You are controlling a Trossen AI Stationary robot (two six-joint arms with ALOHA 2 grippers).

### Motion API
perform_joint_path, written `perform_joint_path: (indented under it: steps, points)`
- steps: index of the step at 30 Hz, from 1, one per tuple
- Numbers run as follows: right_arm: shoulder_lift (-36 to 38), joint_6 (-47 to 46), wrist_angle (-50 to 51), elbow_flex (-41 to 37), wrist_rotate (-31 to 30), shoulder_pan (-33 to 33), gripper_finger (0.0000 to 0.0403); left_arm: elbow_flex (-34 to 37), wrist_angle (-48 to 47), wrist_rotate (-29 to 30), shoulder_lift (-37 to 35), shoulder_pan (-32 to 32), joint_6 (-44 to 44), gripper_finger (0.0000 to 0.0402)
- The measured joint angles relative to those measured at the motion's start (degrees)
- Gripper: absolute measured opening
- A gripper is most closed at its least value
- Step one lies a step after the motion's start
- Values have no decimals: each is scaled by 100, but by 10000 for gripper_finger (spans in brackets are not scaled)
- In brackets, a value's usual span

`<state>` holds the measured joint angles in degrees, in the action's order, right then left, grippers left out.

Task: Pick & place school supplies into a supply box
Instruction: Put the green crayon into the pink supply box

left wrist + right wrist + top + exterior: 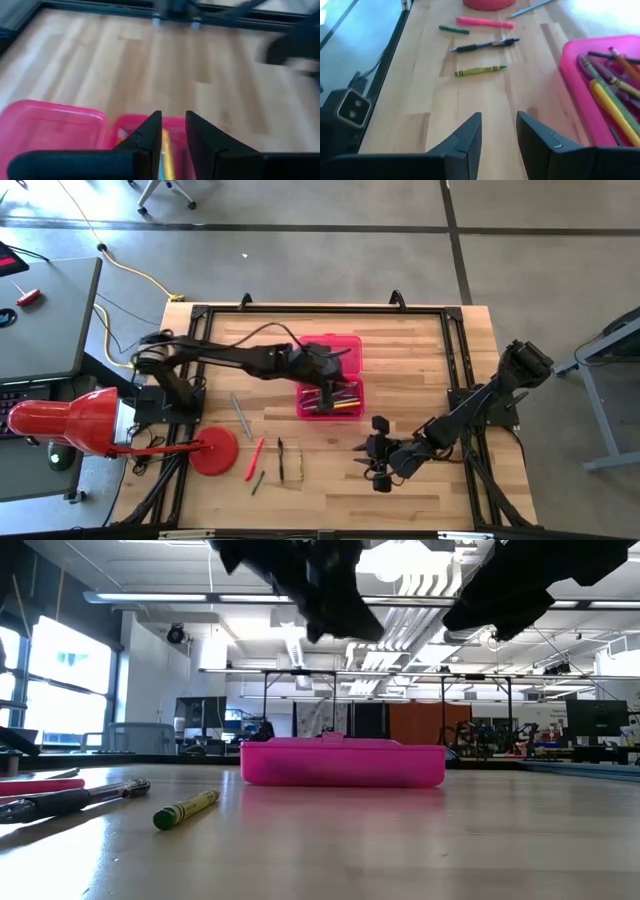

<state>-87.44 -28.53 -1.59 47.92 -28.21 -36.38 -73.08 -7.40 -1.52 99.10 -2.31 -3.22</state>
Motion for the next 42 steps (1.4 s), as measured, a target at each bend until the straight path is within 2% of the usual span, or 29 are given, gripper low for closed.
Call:
perform_joint_path:
  steps: [3,7,12,15,18,21,24,27,29,33,39,42]
  points:
    - [-35,67,-116,0,-106,5,101,-46,-443,-255,-400,70,12,117]
    - [-232,404,-368,2,130,57,101,-46,-1276,-201,-884,172,76,117]
    - [-617,1687,-769,2,324,165,101,-40,-2351,-193,-1358,439,-397,117]
    - [-956,2271,-1488,2,385,328,101,-37,-2811,-65,-1576,685,-451,117]
    - [-1339,2939,-2637,2,826,564,101,-33,-3174,217,-1762,897,-728,117]
    - [-1686,3516,-3834,2,1568,835,101,-33,-3449,598,-2002,1049,-1056,117]
    - [-2003,3619,-4533,41,2177,1107,101,-30,-3727,1151,-2273,1160,-1095,117]
    - [-2324,3442,-4419,273,2323,1331,100,-37,-4038,1634,-2513,1222,-1347,117]
    - [-2520,3375,-4137,490,2362,1423,101,-52,-4180,1729,-2550,1221,-1486,117]
    - [-2856,3938,-3388,1171,2748,1481,100,-38,-4765,1875,-2663,1304,-1991,117]
    - [-3282,5084,-1052,2551,3294,1487,101,-32,-4975,2043,-2651,1323,-2159,117]
    - [-3467,5487,-288,3089,3400,1547,100,-37,-4916,2035,-2650,1323,-2134,117]
